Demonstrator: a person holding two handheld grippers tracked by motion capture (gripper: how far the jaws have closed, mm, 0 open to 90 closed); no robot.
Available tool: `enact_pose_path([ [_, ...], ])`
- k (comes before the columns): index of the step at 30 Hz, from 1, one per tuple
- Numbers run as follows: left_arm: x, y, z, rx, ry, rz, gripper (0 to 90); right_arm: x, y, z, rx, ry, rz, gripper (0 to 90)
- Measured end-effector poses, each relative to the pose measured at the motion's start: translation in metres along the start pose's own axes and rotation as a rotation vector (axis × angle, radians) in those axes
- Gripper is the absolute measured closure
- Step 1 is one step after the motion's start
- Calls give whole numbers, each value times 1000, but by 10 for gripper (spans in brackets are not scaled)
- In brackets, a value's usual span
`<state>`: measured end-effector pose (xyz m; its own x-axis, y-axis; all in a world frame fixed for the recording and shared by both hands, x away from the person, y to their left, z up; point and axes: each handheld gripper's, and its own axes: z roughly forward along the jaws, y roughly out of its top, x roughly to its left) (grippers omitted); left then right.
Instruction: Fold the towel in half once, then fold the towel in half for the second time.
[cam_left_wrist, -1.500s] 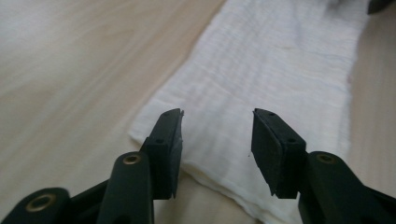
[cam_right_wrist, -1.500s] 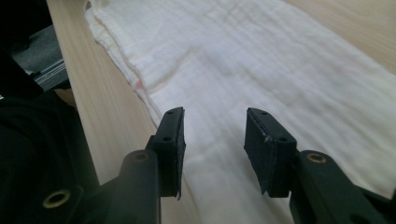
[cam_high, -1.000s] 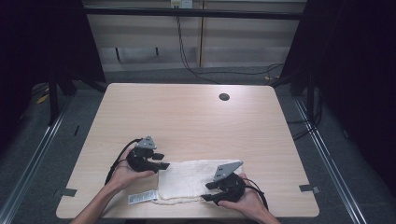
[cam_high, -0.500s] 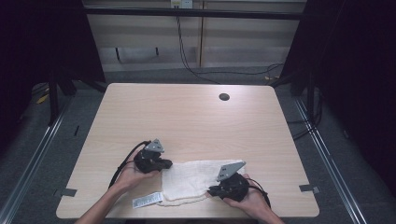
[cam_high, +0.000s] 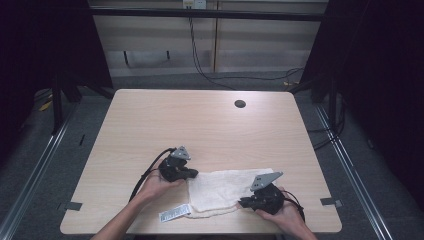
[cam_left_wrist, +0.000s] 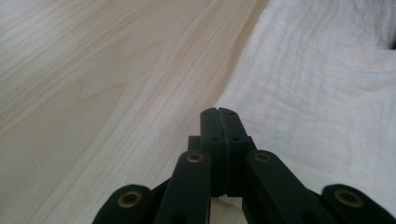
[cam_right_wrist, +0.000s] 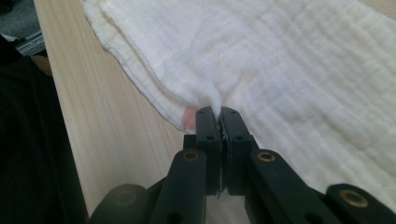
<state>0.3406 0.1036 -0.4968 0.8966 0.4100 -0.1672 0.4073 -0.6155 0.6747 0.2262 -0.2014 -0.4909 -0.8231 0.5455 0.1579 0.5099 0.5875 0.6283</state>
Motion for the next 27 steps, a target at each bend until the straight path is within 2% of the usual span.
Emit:
enact_pose_path([
  [4, -2, 1, 1, 4, 1, 1, 900, -2, -2, -2, -2, 0, -4, 868],
  [6, -1, 2, 0, -1, -14, -2, 881, -2, -2, -3, -19, 8, 6, 819],
  [7, 0, 3, -3, -22, -24, -9, 854, -2, -1, -4, -28, 11, -1, 790],
  [9, 1, 6, -8, -47, -36, -26, 730, 1, 2, -8, -71, 10, 24, 667],
  [10, 1, 8, -12, -55, -29, -13, 721, 2, 4, -10, -85, 6, 21, 670],
  [11, 2, 9, -15, -76, -32, -13, 708, 6, 8, -11, -103, 11, 10, 666],
  [13, 3, 11, -18, -87, -16, -20, 656, 13, 16, -9, -122, 23, 7, 634],
  [19, 6, 11, -16, -84, -16, -27, 621, 33, 42, 18, -98, 66, -43, 605],
  [22, 7, 11, -16, -91, -13, -30, 612, 44, 55, 33, -87, 111, -74, 611],
  [25, 7, 12, -17, -75, 2, -23, 604, 53, 65, 47, -66, 146, -100, 610],
  [27, 7, 12, -18, -80, 5, -27, 596, 59, 70, 55, -57, 138, -126, 605],
])
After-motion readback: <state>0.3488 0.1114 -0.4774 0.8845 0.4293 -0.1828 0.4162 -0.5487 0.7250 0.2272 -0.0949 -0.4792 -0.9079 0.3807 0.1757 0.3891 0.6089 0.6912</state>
